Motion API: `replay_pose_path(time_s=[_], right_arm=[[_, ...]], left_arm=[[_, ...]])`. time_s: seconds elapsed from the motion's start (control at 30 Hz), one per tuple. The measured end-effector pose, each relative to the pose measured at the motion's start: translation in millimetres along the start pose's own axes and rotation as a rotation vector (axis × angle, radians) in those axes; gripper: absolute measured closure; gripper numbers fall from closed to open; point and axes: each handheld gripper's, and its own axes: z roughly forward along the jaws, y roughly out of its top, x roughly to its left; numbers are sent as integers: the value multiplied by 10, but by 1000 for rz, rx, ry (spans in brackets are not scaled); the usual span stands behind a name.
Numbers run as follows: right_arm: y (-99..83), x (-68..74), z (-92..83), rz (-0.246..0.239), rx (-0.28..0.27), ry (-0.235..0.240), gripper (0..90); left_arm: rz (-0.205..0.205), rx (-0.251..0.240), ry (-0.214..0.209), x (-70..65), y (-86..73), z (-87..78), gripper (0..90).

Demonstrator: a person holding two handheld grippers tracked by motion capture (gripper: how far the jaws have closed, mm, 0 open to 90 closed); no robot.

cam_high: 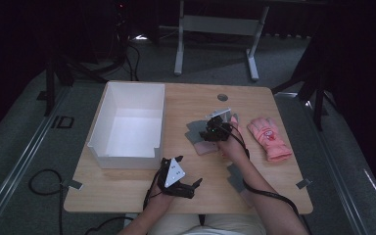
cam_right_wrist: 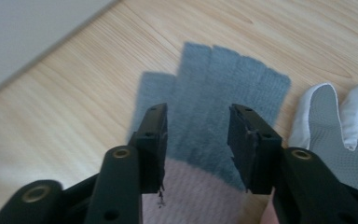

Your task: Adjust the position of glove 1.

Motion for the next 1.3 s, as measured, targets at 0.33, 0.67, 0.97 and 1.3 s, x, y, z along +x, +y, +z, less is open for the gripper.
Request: replay_pose_path(time_s=[0.33, 0.67, 0.97, 1.3], right_arm=[[84, -37, 265, -1, 123, -11, 651], [109, -11, 357, 26, 175, -36, 819], [121, 50, -37, 182, 39, 51, 851], [-343, 517, -994, 298, -161, 26, 855]], left_arm=[[-2, 1, 1, 3, 0, -1, 0], [0, -1, 0, -2, -2, -2, 0], [-18, 4, 17, 29, -4, -10, 0], [-34, -2, 22, 42, -8, -14, 0]])
